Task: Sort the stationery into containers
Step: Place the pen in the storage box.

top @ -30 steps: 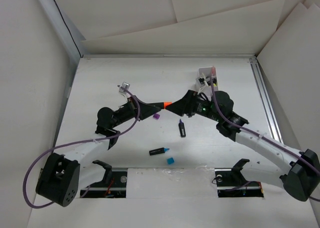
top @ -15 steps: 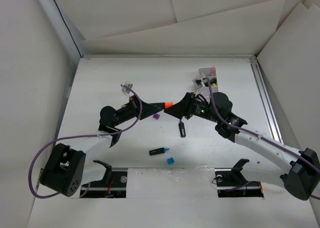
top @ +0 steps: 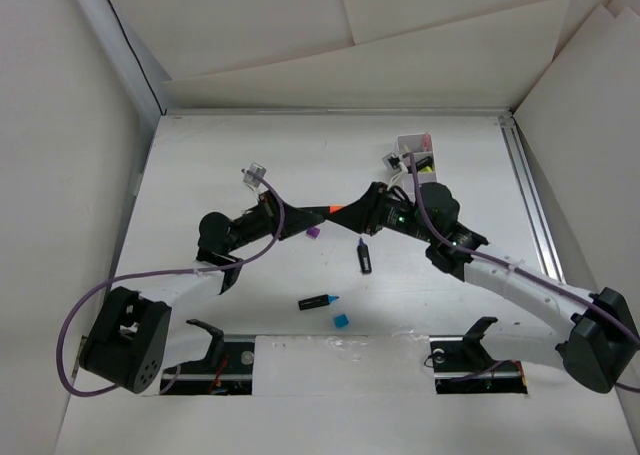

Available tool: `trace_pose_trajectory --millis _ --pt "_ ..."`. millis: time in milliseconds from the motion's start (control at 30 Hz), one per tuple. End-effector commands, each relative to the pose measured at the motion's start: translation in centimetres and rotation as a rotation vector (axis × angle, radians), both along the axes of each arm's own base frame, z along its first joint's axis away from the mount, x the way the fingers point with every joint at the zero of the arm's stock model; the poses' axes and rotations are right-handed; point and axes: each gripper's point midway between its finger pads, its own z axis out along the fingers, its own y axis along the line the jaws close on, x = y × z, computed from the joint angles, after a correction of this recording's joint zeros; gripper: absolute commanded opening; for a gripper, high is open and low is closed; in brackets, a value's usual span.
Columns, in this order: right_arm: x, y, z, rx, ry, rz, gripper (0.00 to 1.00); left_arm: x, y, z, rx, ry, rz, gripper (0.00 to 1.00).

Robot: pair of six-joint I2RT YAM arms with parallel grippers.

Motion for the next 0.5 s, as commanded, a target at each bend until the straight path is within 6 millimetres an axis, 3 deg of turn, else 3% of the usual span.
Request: trace_pose_trajectory --millis 0,133,333,400,433,467 --pt "0.5 0.3 4.0 0.095 -0.11 -0.003 0.34 -1.8 0.5 2.5 -0.055 -0.166 -0.028 0.1" --pt "0.8 0.0 4.2 0.101 -0.128 -0.03 0.22 -1.8 0.4 2.5 -0.043 -0.164 -0.033 0.14" --pt "0.8 -0.5 4.5 0.105 -0.145 -0.052 0.18 -1.4 0.3 2.1 -0.015 -0.163 -0.023 0.23" --pt "1.1 -0.7 4.5 0.104 -0.145 -0.062 0.17 -1.4 0.3 2.1 -0.014 -0.163 -0.023 0.32" --pt "1.1 -0.7 4.5 0.104 -0.145 -0.062 0.17 -1.4 0.3 2.1 -0.014 -0.163 -0.023 0.43" --pt "1.3 -0.7 4.3 0.098 -0.138 -0.071 0.17 -1.3 0.3 2.2 -0.016 -0.155 -0.013 0.48"
